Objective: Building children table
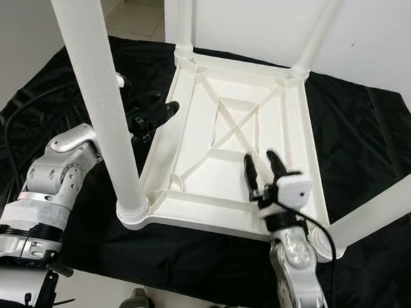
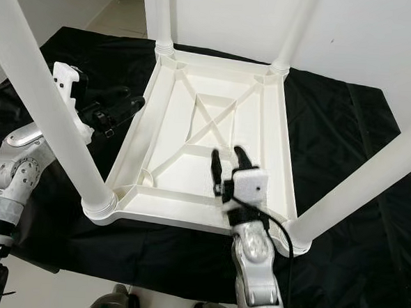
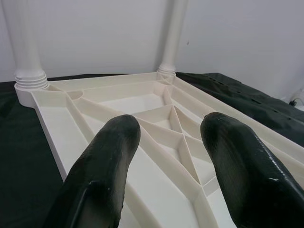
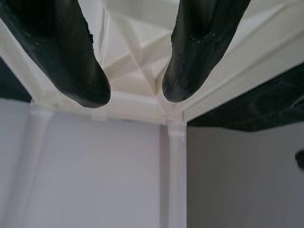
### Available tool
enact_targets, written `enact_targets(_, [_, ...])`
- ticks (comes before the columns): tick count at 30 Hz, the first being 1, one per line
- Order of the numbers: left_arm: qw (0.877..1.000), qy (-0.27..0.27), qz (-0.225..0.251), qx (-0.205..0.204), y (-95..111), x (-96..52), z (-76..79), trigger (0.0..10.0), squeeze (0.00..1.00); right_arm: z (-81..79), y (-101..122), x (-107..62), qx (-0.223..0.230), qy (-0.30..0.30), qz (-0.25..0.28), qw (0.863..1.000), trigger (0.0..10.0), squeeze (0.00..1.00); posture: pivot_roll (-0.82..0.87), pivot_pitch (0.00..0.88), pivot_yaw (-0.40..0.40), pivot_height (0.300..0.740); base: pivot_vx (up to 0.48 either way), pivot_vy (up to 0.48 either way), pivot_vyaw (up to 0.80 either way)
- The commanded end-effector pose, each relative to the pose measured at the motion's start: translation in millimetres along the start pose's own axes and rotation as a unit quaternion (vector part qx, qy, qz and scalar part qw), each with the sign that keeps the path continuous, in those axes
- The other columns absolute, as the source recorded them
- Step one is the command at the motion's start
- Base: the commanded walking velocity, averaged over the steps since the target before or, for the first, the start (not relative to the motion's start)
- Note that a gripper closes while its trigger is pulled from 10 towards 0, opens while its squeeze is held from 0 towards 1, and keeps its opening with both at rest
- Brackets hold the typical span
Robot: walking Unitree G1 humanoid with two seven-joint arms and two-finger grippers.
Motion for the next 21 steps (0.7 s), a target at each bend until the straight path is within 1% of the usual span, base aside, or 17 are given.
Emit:
enact_targets(1, [0.992, -0.12, 0.029, -0.001, 4.8, -2.2, 20.9, 10.0, 0.0, 2.3, -1.2, -2.0, 0.004, -0.007, -0.009, 1.0, 10.0, 0.0, 0.06, 0.081, 0.01, 0.74, 0.0, 0.0, 0.0])
enact_targets(3, [0.992, -0.12, 0.029, -0.001, 4.8, -2.3, 20.9, 10.0, 0.0, 1.8, -0.6, -2.4, 0.004, -0.005, -0.009, 1.0, 10.0, 0.0, 0.06, 0.082, 0.009, 0.74, 0.0, 0.0, 0.0])
enact_targets(4, [0.992, -0.119, 0.027, -0.002, 3.9, -3.8, 21.1, 10.0, 0.0, -0.9, -0.4, -7.0, 0.004, -0.003, -0.013, 1.0, 10.0, 0.0, 0.06, 0.083, 0.007, 0.74, 0.0, 0.0, 0.0])
enact_targets(5, [0.992, -0.119, 0.027, -0.002, 3.9, -3.8, 21.1, 10.0, 0.0, -0.9, -0.4, -7.0, 0.004, -0.003, -0.013, 1.0, 10.0, 0.0, 0.06, 0.083, 0.007, 0.74, 0.0, 0.0, 0.0])
enact_targets(6, [0.991, -0.128, 0.026, -0.009, 3.2, -6.7, 23.5, 10.0, 0.0, -5.2, -2.5, -17.3, 0.003, -0.004, -0.023, 1.0, 10.0, 0.0, 0.06, 0.085, 0.006, 0.74, 0.0, 0.0, 0.0])
enact_targets(8, [0.991, -0.128, 0.026, -0.009, 3.2, -6.7, 23.5, 10.0, 0.0, -5.2, -2.5, -17.3, 0.003, -0.004, -0.023, 1.0, 10.0, 0.0, 0.06, 0.085, 0.006, 0.74, 0.0, 0.0, 0.0])
enact_targets(10, [0.984, -0.176, 0.016, -0.016, 1.4, -16.4, 37.3, 10.0, 0.0, -11.6, -7.7, -39.8, 0.0, -0.022, -0.049, 0.999, 10.0, 0.0, 0.04, 0.086, 0.011, 0.74, 0.0, 0.0, 0.0])
enact_targets(11, [0.984, -0.176, 0.016, -0.016, 1.4, -16.4, 37.3, 10.0, 0.0, -11.6, -7.7, -39.8, 0.0, -0.022, -0.049, 0.999, 10.0, 0.0, 0.04, 0.086, 0.011, 0.74, 0.0, 0.0, 0.0])
enact_targets(12, [0.981, -0.193, 0.011, -0.017, 0.8, -19.6, 42.5, 10.0, 0.0, -13.3, -9.2, -45.9, 0.0, -0.028, -0.057, 0.998, 10.0, 0.0, 0.04, 0.086, 0.011, 0.74, 0.0, 0.0, 0.0])
enact_targets(13, [0.976, -0.215, 0.005, -0.017, 0.3, -24.1, 50.7, 10.0, 0.0, -11.1, -7.9, -50.4, -0.002, -0.047, -0.059, 0.997, 10.0, 0.0, 0.03, 0.084, 0.018, 0.74, 0.0, 0.0, 0.0])
enact_targets(14, [0.976, -0.215, 0.005, -0.017, 0.3, -24.1, 50.7, 10.0, 0.0, -11.1, -7.9, -50.4, -0.002, -0.047, -0.059, 0.997, 10.0, 0.0, 0.03, 0.084, 0.018, 0.74, 0.0, 0.0, 0.0])
enact_targets(16, [0.969, -0.247, -0.001, -0.018, 1.9, -31.7, 63.8, 10.0, 0.0, -5.6, -4.5, -55.3, -0.008, -0.078, -0.057, 0.995, 10.0, 0.0, 0.02, 0.083, 0.029, 0.74, 0.0, 0.0, 0.0])
enact_targets(17, [0.969, -0.247, -0.001, -0.018, 1.9, -31.7, 63.8, 10.0, 0.0, -5.6, -4.5, -55.3, -0.008, -0.078, -0.057, 0.995, 10.0, 0.0, 0.02, 0.083, 0.029, 0.74, 0.0, 0.0, 0.0])
enact_targets(19, [0.963, -0.269, 0.0, -0.02, 6.6, -37.0, 74.2, 10.0, 0.0, -1.6, -2.1, -59.7, -0.018, -0.096, -0.059, 0.993, 10.0, 0.0, 0.01, 0.084, 0.039, 0.74, 0.0, 0.0, 0.0])
enact_targets(20, [0.963, -0.269, 0.0, -0.02, 6.6, -37.0, 74.2, 10.0, 0.0, -1.6, -2.1, -59.7, -0.018, -0.096, -0.059, 0.993, 10.0, 0.0, 0.01, 0.084, 0.039, 0.74, 0.0, 0.0, 0.0])
enact_targets(21, [0.961, -0.276, 0.002, -0.02, 9.0, -38.8, 78.2, 10.0, 0.0, -0.3, -1.4, -61.8, -0.022, -0.101, -0.061, 0.993, 10.0, 0.0, 0.01, 0.084, 0.039, 0.74, 0.0, 0.0, 0.0])
Point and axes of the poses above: a point about 5 cm out from each wrist's last joint towards the gripper, its own x axis pointing out of the wrist towards the gripper, its own y axis along the axis of the wrist's last joint, z = x × y, the point moved 3 cm from there along x, pointing out of the wrist towards the gripper, and after that the axes turned 15 degrees about x, right-handed, at the moved point
